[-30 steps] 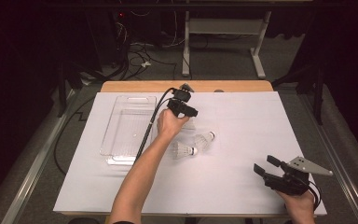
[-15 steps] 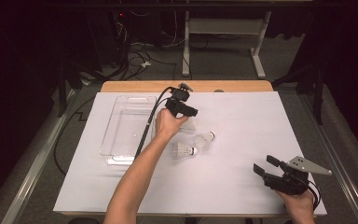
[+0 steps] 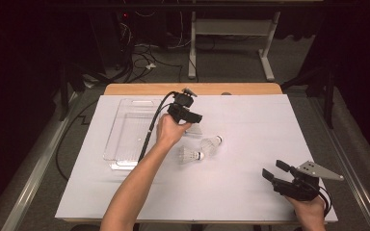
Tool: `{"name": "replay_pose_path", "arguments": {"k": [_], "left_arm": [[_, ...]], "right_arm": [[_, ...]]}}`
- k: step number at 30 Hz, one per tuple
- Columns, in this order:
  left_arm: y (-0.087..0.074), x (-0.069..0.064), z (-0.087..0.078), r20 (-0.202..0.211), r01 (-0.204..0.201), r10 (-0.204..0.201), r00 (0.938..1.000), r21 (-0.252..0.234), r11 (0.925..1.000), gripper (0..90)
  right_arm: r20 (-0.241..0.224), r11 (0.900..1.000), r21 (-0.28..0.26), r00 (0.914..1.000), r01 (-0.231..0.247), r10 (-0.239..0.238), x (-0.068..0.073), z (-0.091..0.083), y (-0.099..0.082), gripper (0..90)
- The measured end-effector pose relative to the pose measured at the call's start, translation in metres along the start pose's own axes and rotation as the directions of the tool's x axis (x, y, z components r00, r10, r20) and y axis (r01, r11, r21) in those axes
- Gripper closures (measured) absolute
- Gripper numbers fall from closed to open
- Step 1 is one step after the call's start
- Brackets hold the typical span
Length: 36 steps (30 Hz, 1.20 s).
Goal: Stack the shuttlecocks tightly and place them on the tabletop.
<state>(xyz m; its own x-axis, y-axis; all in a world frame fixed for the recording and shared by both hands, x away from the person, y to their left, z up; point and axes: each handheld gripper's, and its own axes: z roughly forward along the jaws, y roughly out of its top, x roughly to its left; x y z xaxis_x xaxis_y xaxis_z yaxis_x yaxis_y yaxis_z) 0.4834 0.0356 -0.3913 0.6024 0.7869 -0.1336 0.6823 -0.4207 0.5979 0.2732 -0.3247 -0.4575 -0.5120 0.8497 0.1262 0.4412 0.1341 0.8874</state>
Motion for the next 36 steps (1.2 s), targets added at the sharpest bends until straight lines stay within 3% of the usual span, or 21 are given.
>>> {"name": "replay_pose_path", "arguments": {"k": [7, 11, 36], "left_arm": [[-0.006, 0.000, -0.004, -0.015, -0.020, 0.020, 0.9997, 0.011, 0.9997, 40.2], [-0.006, 0.005, -0.008, -0.005, 0.006, -0.006, 1.0000, -0.013, 0.9999, 41.7], [-0.030, 0.001, -0.024, -0.004, -0.007, 0.007, 1.0000, -0.018, 0.9998, 40.9]], "right_arm": [[0.001, 1.0000, -0.002, 1.0000, 0.000, 0.000, 0.000, -0.001, 0.000, 31.6], [0.004, 1.0000, 0.003, 1.0000, -0.004, 0.004, 0.000, 0.001, 0.000, 31.6], [0.006, 0.9999, 0.010, 1.0000, 0.002, -0.002, 0.001, 0.002, 0.000, 31.6]]}}
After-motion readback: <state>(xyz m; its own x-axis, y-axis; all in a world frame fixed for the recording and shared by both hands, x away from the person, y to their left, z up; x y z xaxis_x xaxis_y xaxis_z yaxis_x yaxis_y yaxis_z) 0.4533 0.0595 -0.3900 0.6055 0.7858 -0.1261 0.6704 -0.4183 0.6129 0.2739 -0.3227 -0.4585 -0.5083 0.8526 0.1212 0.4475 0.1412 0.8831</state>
